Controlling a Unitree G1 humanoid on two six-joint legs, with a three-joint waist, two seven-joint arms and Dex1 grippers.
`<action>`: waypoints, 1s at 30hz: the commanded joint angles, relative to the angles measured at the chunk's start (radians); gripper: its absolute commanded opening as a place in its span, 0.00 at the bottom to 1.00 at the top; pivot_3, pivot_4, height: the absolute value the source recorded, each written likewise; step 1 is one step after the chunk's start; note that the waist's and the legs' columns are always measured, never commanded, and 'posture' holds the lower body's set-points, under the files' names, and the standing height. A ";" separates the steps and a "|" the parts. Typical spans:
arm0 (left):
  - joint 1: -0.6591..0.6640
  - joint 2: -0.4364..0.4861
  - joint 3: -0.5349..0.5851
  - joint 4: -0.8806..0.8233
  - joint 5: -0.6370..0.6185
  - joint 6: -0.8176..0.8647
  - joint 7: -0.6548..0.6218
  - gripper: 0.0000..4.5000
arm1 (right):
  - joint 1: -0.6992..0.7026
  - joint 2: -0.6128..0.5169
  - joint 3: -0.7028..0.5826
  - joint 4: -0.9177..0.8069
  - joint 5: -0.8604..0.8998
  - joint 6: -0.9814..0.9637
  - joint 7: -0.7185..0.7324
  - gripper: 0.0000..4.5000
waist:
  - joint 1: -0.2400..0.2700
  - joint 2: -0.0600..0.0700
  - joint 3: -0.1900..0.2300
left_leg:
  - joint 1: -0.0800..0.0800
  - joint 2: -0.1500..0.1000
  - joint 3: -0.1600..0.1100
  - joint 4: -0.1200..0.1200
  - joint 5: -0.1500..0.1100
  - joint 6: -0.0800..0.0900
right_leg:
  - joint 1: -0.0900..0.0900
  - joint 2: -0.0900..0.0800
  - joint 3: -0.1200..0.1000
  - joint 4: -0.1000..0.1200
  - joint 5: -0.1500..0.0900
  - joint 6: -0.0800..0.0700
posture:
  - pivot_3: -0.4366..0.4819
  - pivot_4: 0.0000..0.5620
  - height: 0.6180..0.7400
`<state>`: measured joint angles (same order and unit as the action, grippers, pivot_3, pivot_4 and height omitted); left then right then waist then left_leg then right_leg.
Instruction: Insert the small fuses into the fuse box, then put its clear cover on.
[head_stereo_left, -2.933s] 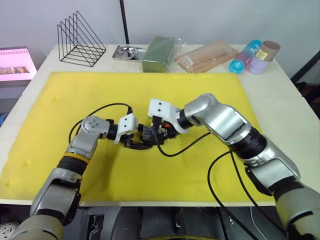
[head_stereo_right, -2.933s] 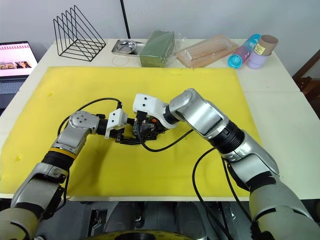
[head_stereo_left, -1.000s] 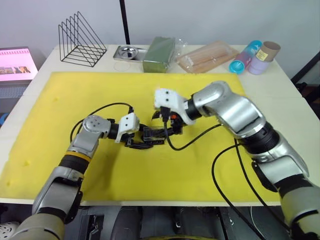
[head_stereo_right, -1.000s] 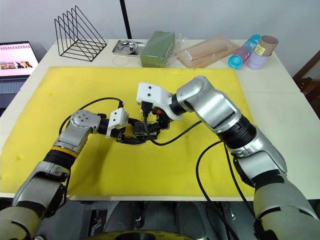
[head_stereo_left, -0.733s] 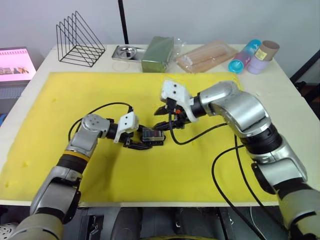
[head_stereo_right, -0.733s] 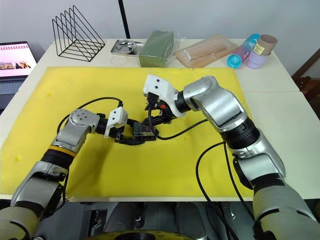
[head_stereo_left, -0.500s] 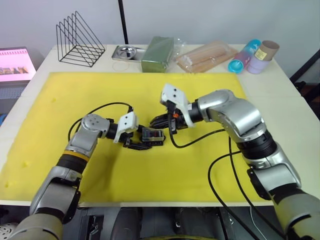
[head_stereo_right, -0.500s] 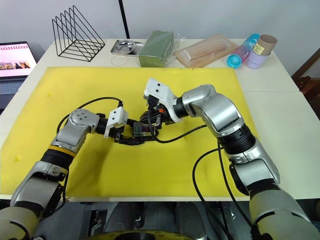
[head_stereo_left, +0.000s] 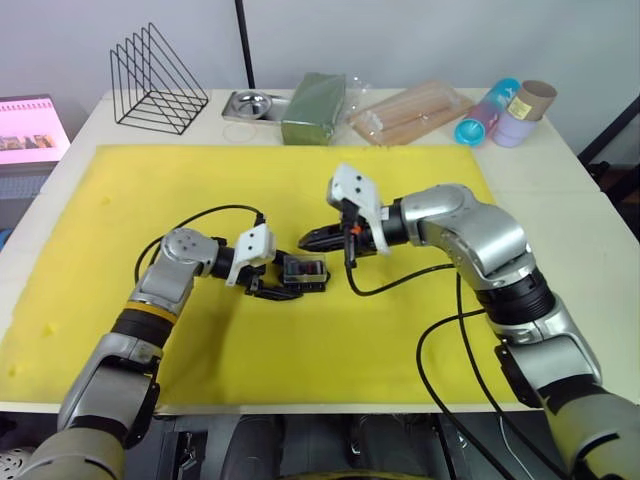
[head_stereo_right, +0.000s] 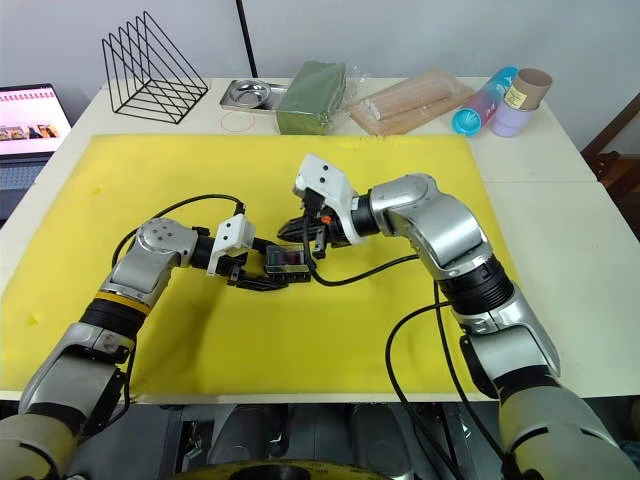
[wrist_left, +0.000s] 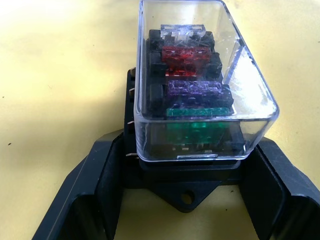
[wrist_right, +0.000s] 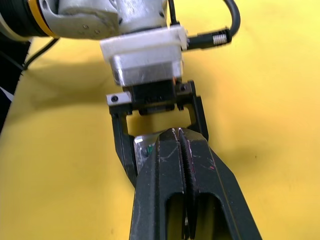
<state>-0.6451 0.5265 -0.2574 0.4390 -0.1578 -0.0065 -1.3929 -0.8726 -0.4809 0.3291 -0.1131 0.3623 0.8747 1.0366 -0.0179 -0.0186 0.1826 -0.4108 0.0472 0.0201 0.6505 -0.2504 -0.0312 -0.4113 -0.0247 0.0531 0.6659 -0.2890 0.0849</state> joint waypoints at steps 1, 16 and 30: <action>0.021 0.009 -0.012 -0.014 0.012 0.009 -0.018 0.64 | 0.003 0.008 -0.032 -0.018 0.031 -0.026 0.012 0.01 | 0.000 0.000 0.000 | 0.000 0.000 0.000 0.000 0.000 0.000 | 0.000 0.000 0.000 0.000 0.000 0.000 | 0.48 0.27 1.00; 0.036 0.008 -0.008 -0.032 0.014 0.012 -0.008 0.64 | 0.097 0.024 0.254 0.207 -0.205 -0.101 -0.018 0.01 | -0.020 0.002 -0.014 | 0.004 0.001 0.000 -0.001 0.000 0.000 | 0.004 0.002 0.001 0.000 -0.001 0.000 | 0.48 0.27 1.00; 0.057 0.024 0.007 -0.068 0.008 0.014 -0.002 0.64 | 0.083 0.039 0.026 0.076 -0.076 -0.155 0.007 0.01 | -0.019 0.001 -0.014 | 0.003 0.001 0.000 -0.001 0.000 0.000 | 0.003 0.001 0.001 0.000 0.000 0.000 | 0.48 0.27 1.00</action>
<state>-0.6049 0.5406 -0.2464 0.3976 -0.1444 0.0087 -1.3750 -0.7759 -0.4223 0.3993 0.0049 0.2613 0.7010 1.0314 -0.0368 -0.0173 0.1682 -0.4084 0.0479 0.0201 0.6497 -0.2505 -0.0311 -0.4091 -0.0234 0.0541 0.6656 -0.2895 0.0848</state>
